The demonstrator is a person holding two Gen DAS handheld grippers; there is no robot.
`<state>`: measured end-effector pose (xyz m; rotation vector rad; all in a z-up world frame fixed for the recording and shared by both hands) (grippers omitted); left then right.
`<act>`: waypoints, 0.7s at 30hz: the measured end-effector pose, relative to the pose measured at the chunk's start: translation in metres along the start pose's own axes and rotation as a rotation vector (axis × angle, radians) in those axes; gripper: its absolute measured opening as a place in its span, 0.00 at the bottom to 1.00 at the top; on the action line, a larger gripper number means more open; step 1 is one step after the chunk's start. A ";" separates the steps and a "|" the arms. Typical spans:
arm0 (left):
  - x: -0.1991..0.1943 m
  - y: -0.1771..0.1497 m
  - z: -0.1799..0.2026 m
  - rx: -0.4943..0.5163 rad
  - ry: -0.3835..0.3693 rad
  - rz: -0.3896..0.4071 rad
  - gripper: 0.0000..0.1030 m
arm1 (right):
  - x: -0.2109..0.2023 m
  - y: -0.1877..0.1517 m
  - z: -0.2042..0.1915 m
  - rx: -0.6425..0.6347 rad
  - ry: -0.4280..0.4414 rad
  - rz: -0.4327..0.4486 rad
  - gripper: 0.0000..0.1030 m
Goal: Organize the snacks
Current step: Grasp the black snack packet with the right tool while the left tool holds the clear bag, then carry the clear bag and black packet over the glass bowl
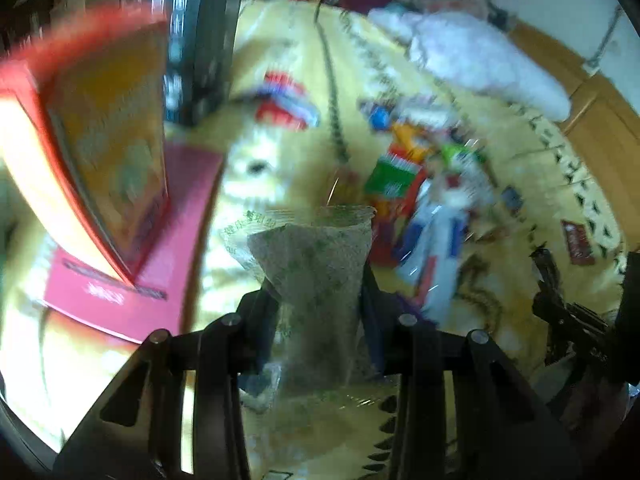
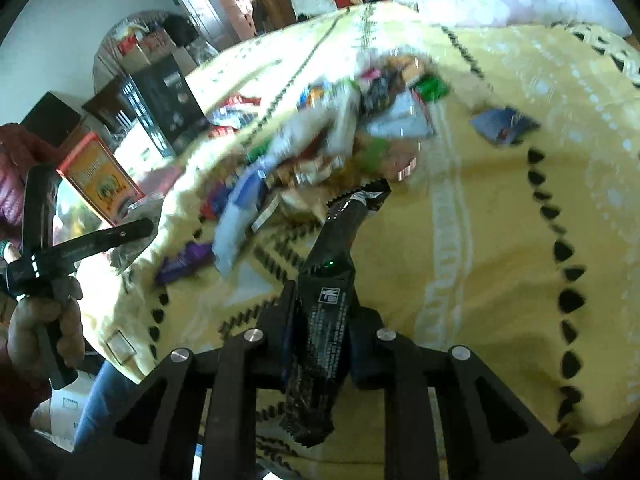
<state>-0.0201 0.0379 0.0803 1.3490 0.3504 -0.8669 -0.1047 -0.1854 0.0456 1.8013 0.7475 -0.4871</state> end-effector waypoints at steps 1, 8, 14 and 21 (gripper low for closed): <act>-0.010 0.006 0.000 -0.004 -0.008 0.026 0.36 | -0.004 0.005 -0.003 -0.007 0.003 0.013 0.23; -0.084 0.055 -0.013 -0.025 -0.001 0.221 0.36 | -0.025 0.066 -0.060 -0.101 0.090 0.122 0.23; -0.147 0.089 -0.073 -0.100 0.097 0.371 0.36 | -0.021 0.122 -0.147 -0.230 0.216 0.192 0.23; -0.202 0.099 -0.178 -0.264 0.282 0.465 0.36 | -0.003 0.161 -0.285 -0.352 0.440 0.197 0.23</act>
Point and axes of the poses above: each gripper's, at about its wrist camera, not at the fingertips, and x roughly the way its jaws point, z to its right, y to its top, the point moved 2 cm from there along x, roughly the way its jaws point, and after that the axes turned 10 degrees about z, right-handed, at the moved point
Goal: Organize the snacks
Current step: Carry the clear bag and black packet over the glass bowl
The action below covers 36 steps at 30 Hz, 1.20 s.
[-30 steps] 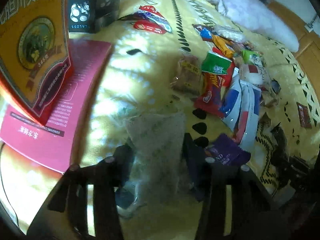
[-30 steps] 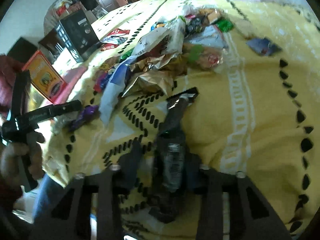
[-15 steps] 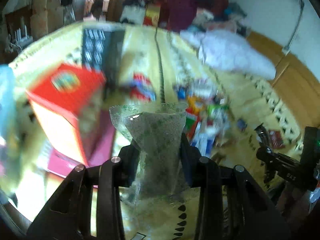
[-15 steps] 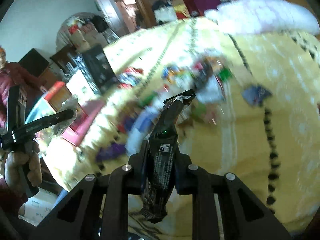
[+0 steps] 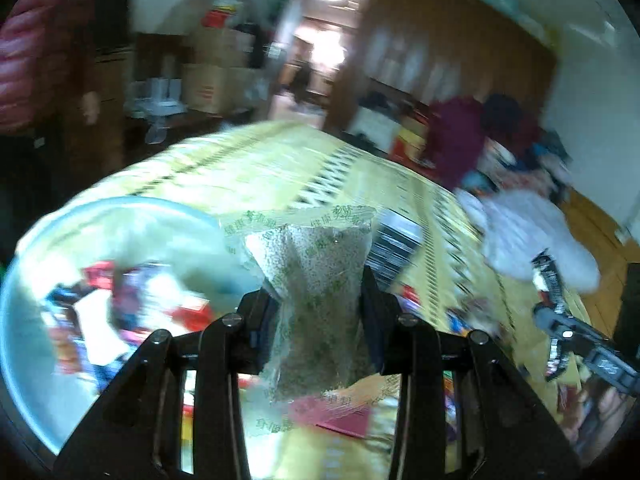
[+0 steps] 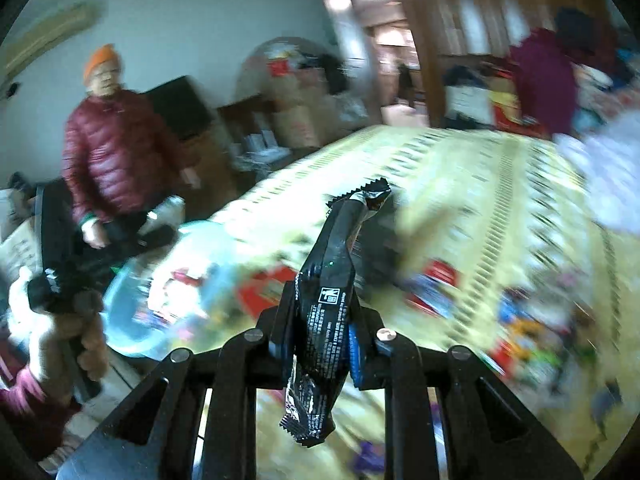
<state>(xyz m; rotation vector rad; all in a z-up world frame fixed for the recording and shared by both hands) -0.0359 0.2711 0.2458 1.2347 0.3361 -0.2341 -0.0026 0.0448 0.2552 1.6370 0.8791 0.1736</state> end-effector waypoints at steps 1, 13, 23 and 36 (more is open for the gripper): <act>-0.002 0.006 -0.021 -0.027 0.035 0.011 0.36 | 0.018 0.010 -0.021 -0.013 0.051 -0.008 0.23; 0.005 0.010 -0.133 -0.173 0.240 0.004 0.36 | 0.160 0.025 -0.174 -0.061 0.307 -0.175 0.23; 0.004 0.008 -0.153 -0.187 0.221 -0.014 0.36 | 0.208 0.005 -0.205 -0.073 0.333 -0.254 0.23; 0.005 0.006 -0.160 -0.181 0.236 -0.031 0.36 | 0.217 -0.001 -0.212 -0.080 0.330 -0.271 0.23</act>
Point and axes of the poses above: each gripper's, at about its wrist camera, not at the fingertips, and x roughly the way its jaws point, z to its right, y to its top, the point moved 2 cm from there along x, roughly the way its jaws point, and after that the axes turned 10 degrees about z, right-handed, at the moved point
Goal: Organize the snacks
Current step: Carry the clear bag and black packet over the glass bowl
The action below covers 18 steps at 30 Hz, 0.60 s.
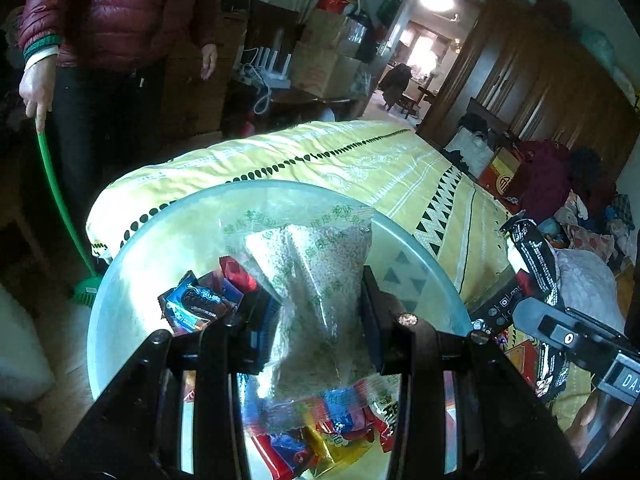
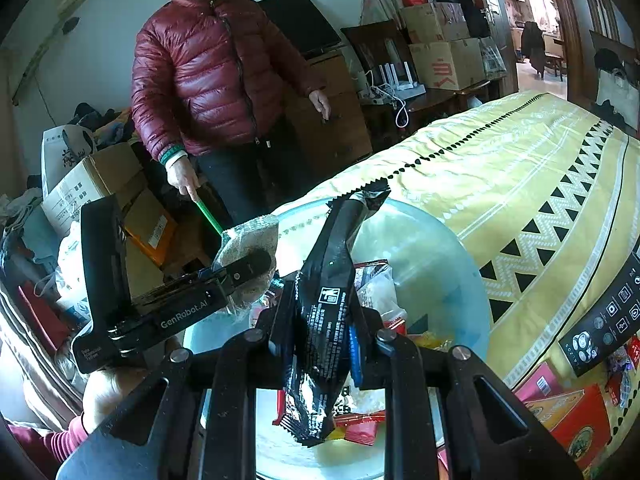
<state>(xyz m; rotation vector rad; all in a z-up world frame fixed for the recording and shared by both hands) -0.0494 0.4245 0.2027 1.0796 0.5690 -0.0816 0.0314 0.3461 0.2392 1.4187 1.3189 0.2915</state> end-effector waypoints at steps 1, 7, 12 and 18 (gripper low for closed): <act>-0.002 0.000 0.001 0.001 0.000 0.001 0.36 | 0.000 0.000 0.000 -0.002 0.000 0.000 0.23; -0.002 0.000 0.002 0.008 -0.003 0.000 0.36 | -0.001 -0.001 -0.001 0.000 -0.002 0.002 0.23; -0.002 0.000 0.003 0.007 0.000 -0.003 0.36 | -0.001 -0.001 -0.001 -0.001 -0.001 0.002 0.23; -0.001 0.000 0.003 0.008 0.002 -0.005 0.36 | 0.001 -0.001 -0.001 0.001 0.002 -0.001 0.23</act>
Point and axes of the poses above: each gripper's, at about its wrist camera, not at the fingertips, and x roughly the way its jaws point, z to its right, y to its top, the point moved 2 cm from there along x, roughly the way its jaws point, and after that the axes turned 10 degrees about z, right-handed, at the moved point
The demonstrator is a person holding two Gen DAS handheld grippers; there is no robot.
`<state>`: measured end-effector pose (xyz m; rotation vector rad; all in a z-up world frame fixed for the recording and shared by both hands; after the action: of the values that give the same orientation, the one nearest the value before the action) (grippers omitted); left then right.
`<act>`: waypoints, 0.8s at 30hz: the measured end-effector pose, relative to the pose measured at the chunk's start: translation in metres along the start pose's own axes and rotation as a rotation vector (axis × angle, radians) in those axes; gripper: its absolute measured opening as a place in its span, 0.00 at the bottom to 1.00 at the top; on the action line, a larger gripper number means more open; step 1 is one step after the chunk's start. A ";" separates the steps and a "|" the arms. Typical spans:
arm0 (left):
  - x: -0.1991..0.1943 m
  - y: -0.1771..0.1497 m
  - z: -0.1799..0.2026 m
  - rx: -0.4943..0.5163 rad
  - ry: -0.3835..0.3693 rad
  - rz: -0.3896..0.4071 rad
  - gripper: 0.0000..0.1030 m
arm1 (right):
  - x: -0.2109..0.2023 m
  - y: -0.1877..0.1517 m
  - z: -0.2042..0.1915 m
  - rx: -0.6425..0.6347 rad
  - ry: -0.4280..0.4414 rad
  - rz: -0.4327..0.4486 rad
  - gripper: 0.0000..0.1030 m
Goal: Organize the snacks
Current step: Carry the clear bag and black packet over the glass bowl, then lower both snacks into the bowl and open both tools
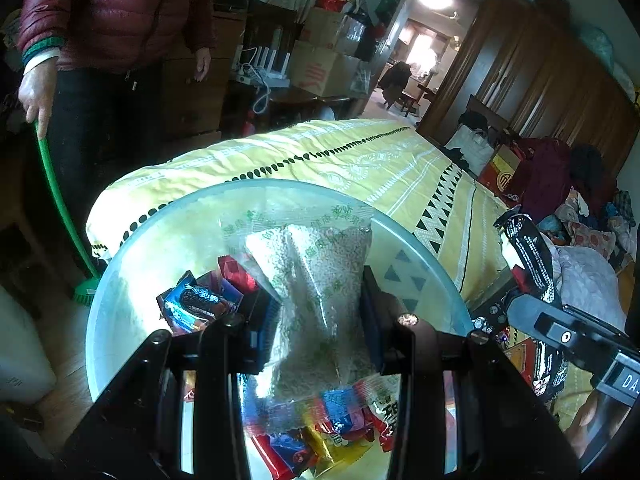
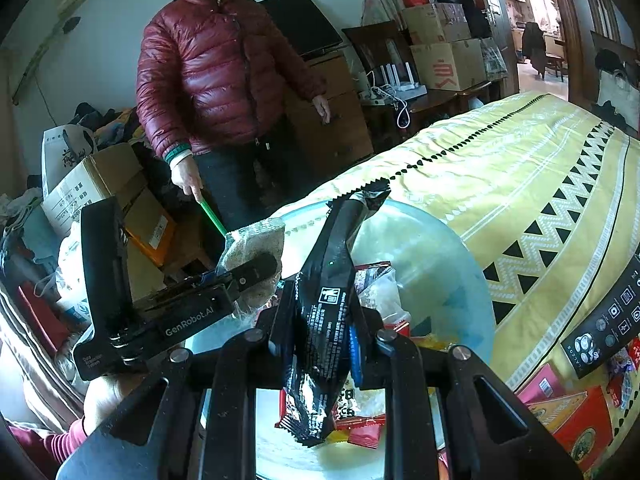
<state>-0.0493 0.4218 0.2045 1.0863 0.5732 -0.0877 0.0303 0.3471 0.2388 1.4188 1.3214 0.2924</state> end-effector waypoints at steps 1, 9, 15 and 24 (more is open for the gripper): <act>0.000 0.000 0.000 0.000 0.000 -0.001 0.36 | 0.001 0.000 0.000 0.000 0.000 -0.001 0.23; 0.003 0.000 -0.003 0.003 0.004 -0.008 0.36 | 0.004 0.000 0.000 0.003 0.004 -0.004 0.23; 0.004 -0.001 -0.006 0.004 0.010 -0.015 0.36 | 0.008 -0.001 0.000 0.008 0.006 -0.010 0.24; 0.004 -0.001 -0.006 0.005 0.012 -0.017 0.36 | 0.010 -0.002 -0.001 0.011 0.007 -0.012 0.24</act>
<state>-0.0484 0.4273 0.1994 1.0879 0.5936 -0.0979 0.0322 0.3553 0.2324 1.4200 1.3387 0.2828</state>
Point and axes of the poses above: each gripper's, at about its wrist camera, not at the fingertips, and x roughly the way its jaws point, z to its right, y to its top, the point moved 2 cm from there along x, roughly the way its jaws point, and after that the axes turned 10 degrees about z, right-handed, at the moved point
